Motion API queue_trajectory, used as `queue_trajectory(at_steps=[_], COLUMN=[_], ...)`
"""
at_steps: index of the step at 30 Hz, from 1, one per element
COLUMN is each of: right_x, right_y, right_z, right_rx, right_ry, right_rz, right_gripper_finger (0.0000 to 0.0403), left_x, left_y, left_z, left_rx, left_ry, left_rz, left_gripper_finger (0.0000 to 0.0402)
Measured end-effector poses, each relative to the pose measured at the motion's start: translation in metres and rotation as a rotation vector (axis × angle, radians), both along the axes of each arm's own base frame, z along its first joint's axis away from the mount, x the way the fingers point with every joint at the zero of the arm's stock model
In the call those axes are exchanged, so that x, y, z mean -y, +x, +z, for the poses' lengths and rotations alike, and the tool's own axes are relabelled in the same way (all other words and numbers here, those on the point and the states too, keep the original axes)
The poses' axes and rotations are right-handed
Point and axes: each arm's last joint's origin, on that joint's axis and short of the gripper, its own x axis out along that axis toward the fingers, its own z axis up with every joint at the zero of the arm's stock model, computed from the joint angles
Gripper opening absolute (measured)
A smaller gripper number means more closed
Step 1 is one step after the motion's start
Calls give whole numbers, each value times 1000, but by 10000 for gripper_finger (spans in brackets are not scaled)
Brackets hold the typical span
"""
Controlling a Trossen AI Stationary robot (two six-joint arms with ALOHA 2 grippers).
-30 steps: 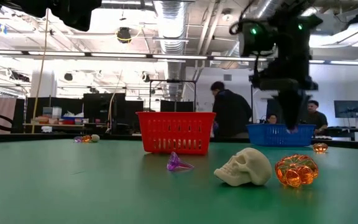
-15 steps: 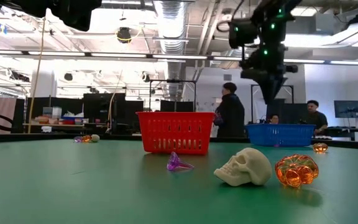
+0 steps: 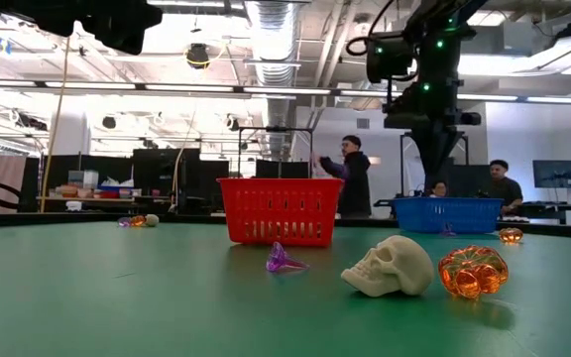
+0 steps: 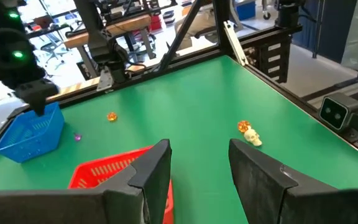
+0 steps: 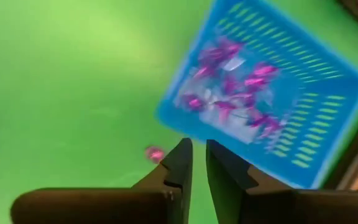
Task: Sort Halloween decoration
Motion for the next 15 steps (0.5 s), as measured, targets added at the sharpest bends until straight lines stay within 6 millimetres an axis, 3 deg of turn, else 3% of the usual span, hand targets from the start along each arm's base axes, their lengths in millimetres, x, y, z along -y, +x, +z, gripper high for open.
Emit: queue_trajectory(at_steps=[6, 10, 15], right_x=[-29, -31, -27], right_y=[-1, -4, -5], right_z=[-25, -47, -57], right_rx=[-21, 19, 61], right_ry=[58, 107, 99], right_rz=[17, 1, -13], right_gripper_finger=[128, 174, 218], left_x=[0, 0, 0], left_y=[0, 0, 0], left_z=[0, 0, 0], left_rx=[0, -1, 0], left_ry=[-1, -7, -8], left_rz=[0, 1, 3], left_gripper_finger=[153, 153, 153])
